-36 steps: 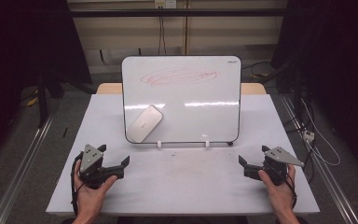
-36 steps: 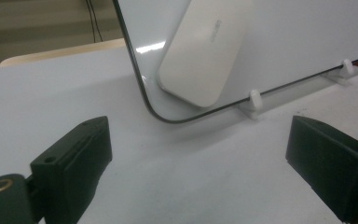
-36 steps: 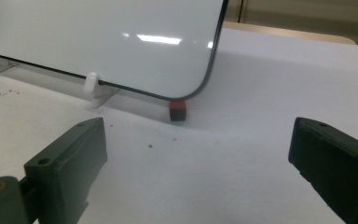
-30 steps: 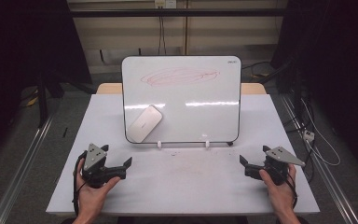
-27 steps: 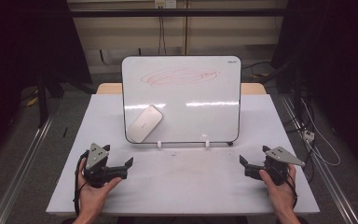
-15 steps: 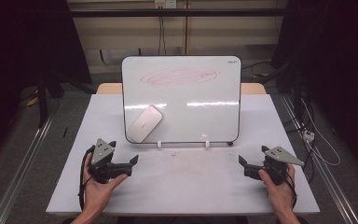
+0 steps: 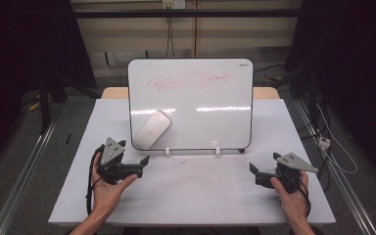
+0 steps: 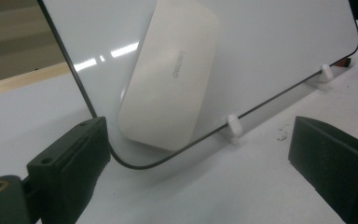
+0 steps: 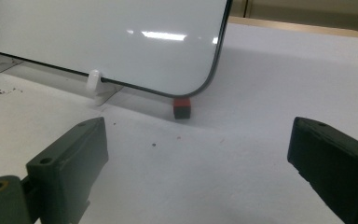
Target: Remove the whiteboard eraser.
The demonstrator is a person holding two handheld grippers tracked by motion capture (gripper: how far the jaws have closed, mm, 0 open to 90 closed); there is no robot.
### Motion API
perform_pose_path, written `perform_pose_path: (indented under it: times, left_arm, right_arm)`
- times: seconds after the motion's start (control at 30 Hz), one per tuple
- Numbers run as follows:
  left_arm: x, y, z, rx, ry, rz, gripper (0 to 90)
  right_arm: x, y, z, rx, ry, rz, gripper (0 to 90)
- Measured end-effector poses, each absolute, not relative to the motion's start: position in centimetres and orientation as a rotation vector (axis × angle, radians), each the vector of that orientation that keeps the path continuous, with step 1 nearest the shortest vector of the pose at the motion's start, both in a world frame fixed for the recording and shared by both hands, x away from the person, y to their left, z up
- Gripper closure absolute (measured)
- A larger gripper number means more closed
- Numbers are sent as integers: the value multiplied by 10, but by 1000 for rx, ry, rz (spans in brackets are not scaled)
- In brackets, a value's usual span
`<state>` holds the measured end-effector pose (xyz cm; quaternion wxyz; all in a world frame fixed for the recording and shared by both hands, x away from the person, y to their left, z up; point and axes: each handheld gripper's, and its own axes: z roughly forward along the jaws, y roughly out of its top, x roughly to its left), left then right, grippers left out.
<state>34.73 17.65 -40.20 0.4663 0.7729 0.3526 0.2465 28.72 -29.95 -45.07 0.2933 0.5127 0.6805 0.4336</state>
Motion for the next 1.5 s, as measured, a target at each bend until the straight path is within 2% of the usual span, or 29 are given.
perform_pose_path:
  times: [0.43,0.9,1.13,1.23,1.33,1.5]
  left_arm:
    - [360,162,-393,1937,818,683,57]
    - [391,134,-376,1961,785,656,59]
    - [402,117,-379,2006,761,730,83]
    - [407,116,-386,2012,795,671,97]
    - [408,114,-390,2037,777,749,113]
    - [411,115,-396,2064,787,796,150]
  right_arm:
    - [287,-297,-450,1357,1812,1160,55]
    - [286,-296,-450,1359,1821,1163,56]
    - [286,-297,-449,1354,1821,1173,55]
    - [286,-298,-450,1354,1822,1174,56]
    - [285,-298,-450,1354,1820,1178,56]
    - [285,-298,-450,1356,1820,1177,56]
